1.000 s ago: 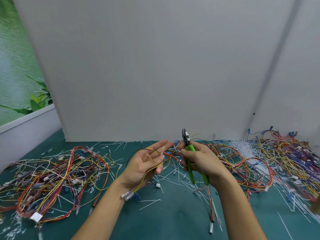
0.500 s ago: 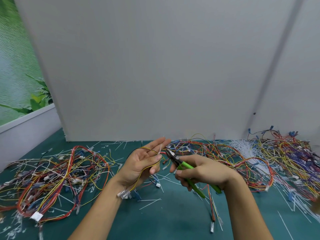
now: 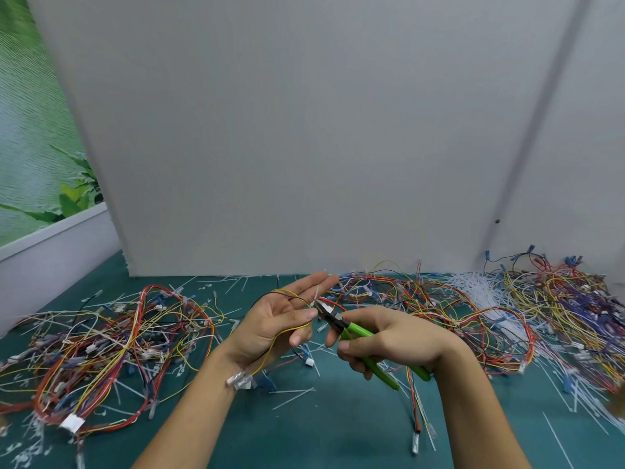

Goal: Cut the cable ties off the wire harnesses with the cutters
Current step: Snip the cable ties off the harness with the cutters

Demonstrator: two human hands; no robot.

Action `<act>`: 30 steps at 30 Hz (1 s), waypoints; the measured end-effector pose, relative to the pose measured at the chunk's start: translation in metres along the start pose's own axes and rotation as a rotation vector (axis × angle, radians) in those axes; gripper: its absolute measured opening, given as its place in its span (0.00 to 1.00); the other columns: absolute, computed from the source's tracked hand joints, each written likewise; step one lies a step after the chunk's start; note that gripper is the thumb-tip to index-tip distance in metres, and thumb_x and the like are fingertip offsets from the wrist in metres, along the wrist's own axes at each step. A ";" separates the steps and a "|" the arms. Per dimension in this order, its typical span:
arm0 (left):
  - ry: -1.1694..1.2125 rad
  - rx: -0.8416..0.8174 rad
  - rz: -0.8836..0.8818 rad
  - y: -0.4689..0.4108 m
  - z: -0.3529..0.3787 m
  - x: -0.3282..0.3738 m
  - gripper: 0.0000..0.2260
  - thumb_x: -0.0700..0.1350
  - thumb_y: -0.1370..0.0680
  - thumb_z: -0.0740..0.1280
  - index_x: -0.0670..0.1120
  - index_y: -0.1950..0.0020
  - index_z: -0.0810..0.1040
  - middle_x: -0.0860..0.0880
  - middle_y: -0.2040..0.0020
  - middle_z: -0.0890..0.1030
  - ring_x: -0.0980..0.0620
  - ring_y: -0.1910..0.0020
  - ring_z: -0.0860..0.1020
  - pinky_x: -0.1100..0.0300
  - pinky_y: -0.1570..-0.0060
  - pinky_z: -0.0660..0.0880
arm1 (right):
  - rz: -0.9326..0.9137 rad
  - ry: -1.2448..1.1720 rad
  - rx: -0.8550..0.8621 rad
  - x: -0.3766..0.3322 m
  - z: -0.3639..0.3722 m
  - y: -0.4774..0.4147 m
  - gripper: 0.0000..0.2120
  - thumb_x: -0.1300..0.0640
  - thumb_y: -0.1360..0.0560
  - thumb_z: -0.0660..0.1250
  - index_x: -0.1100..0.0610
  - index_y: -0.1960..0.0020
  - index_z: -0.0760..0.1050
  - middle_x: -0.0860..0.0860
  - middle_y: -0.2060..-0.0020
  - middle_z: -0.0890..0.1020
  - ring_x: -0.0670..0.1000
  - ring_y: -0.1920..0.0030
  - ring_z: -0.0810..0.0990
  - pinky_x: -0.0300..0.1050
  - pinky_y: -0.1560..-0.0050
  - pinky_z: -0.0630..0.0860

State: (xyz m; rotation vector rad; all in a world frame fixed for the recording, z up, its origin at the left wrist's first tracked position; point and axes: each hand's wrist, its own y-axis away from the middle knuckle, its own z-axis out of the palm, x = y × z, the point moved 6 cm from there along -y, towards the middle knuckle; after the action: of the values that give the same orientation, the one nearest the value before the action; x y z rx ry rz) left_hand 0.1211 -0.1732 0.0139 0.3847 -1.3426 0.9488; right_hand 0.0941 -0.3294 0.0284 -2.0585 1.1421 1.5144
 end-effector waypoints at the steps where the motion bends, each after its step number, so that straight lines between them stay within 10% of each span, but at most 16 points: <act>1: 0.004 -0.005 -0.002 0.000 0.000 0.000 0.26 0.31 0.21 0.61 0.39 0.23 0.64 0.45 0.23 0.70 0.59 0.76 0.69 0.63 0.66 0.66 | -0.008 0.011 -0.001 -0.001 0.000 0.000 0.07 0.66 0.17 0.63 0.64 0.40 0.76 0.59 0.58 0.74 0.57 0.58 0.75 0.51 0.56 0.77; 30: 0.037 -0.108 -0.094 0.001 0.009 -0.011 0.26 0.30 0.22 0.63 0.39 0.24 0.66 0.43 0.24 0.70 0.58 0.76 0.71 0.66 0.67 0.68 | -0.024 0.077 0.019 0.000 0.001 -0.001 0.06 0.61 0.17 0.65 0.62 0.43 0.77 0.49 0.65 0.78 0.52 0.66 0.74 0.46 0.64 0.74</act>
State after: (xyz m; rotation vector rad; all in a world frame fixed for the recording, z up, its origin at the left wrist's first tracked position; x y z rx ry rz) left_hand 0.1154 -0.1831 0.0055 0.3429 -1.3245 0.7981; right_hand 0.0940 -0.3278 0.0281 -2.1264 1.1508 1.4192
